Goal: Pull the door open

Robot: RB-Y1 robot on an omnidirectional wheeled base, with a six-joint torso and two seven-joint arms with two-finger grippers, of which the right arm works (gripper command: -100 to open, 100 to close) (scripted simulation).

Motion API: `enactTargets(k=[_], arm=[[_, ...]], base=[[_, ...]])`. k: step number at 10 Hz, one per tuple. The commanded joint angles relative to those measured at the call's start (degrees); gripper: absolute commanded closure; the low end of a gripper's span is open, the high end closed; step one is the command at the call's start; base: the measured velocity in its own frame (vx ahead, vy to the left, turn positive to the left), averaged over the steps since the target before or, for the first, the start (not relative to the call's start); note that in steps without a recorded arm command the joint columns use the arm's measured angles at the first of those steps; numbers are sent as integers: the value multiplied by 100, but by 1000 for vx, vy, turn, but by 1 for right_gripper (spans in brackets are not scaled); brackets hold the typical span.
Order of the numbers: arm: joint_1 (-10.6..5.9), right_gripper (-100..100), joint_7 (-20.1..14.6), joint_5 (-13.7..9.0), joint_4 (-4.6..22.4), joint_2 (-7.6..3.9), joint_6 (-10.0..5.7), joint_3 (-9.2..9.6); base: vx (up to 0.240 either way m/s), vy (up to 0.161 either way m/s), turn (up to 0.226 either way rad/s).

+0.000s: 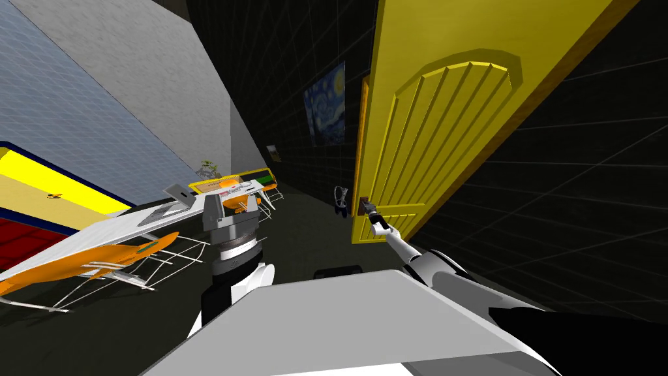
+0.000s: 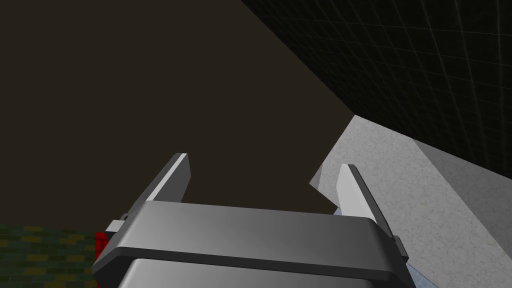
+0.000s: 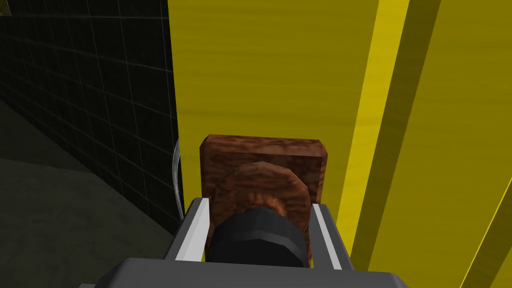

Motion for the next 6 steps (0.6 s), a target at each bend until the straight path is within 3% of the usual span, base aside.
enactTargets(k=[1,6], arm=[[17,100,-106,32,-48,-54,-16,118],[76,100,-461,139,-212,-235,-68,514]], base=[[-134,-52,69],[-189,-95,74]])
